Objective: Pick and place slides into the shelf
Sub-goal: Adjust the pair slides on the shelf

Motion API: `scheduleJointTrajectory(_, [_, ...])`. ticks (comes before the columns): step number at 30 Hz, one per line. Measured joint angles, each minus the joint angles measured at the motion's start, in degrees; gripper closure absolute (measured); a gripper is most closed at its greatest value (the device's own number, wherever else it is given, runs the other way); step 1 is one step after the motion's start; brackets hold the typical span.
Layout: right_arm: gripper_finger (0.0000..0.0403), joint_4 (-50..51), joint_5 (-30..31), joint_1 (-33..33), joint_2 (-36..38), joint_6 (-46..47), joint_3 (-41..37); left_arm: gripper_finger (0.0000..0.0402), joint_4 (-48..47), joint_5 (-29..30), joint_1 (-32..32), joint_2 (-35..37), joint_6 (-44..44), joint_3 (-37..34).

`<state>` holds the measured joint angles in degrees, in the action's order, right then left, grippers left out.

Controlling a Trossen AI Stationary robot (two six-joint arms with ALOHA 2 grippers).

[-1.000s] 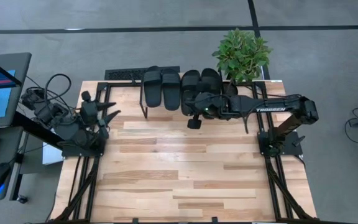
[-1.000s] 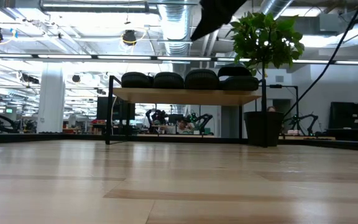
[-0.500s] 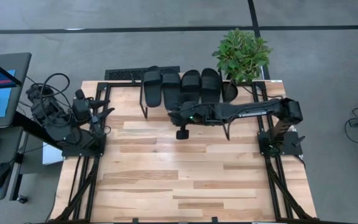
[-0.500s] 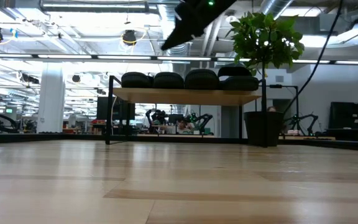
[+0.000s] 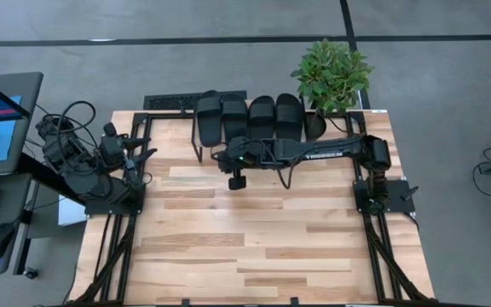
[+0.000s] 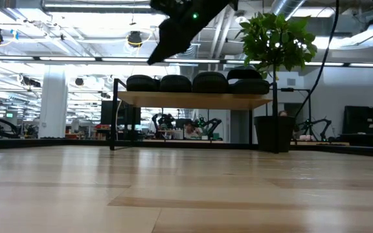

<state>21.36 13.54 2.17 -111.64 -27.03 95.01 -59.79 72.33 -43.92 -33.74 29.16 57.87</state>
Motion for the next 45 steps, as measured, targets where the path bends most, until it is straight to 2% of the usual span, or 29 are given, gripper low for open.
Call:
scheduleJointTrajectory(5, [0.0403, 0.2, 0.5, 1.4, -0.2, 0.0, 0.2, 0.0252, -1.4, -1.5, 0.0, 0.0, 0.6, 0.0])
scheduleJointTrajectory(11, [0.0403, 1.3, 6.0, 0.1, 0.5, -1.5, 0.2, 0.0252, -1.1, -2.2, 0.0, -1.0, -2.2, 0.0])
scheduleJointTrajectory(15, [0.0403, 3.2, 12.3, -2.9, 2.9, -2.5, 0.2, 0.0252, 2.9, -2.9, 0.0, -3.7, -9.2, 0.0])
scheduleJointTrajectory(19, [0.0403, 6.8, 17.3, -5.8, 6.5, 0.7, 0.1, 0.0253, 11.9, -7.6, 1.9, -7.3, -20.5, 0.0])
scheduleJointTrajectory(21, [0.0403, 7.7, 20.9, -7.1, 8.7, 3.5, -1.0, 0.0256, 13.9, -11.7, 4.9, -8.4, -23.4, 0.0])
scheduleJointTrajectory(24, [0.0403, 8.3, 29.7, -9.3, 12.8, 7.4, -4.9, 0.0266, 14.9, -22.3, 12.4, -9.8, -24.3, 0.0])
scheduleJointTrajectory(27, [0.0403, 8.4, 36.7, -11.5, 17.6, 12.9, -9.6, 0.0277, 22.6, -30.7, 21.5, -12.1, -29.9, -1.3])
scheduleJointTrajectory(31, [0.0403, 7.7, 46.4, -14.7, 23.9, 19.6, -16.6, 0.0290, 32.3, -46.5, 33.7, -14.1, -34.8, -3.8])
scheduleJointTrajectory(36, [0.0403, 8.4, 58.2, -18.0, 30.6, 28.5, -26.3, 0.0321, 33.4, -56.2, 48.5, -18.6, -37.4, -4.8])
scheduleJointTrajectory(40, [0.0403, 8.3, 62.0, -20.0, 34.6, 34.8, -32.3, 0.0386, 35.0, -66.0, 57.8, -22.1, -39.3, -4.6])
scheduleJointTrajectory(45, [0.0403, 8.3, 62.3, -20.5, 35.5, 38.6, -35.6, 0.0400, 33.7, -76.9, 65.1, -28.3, -39.3, -1.7])
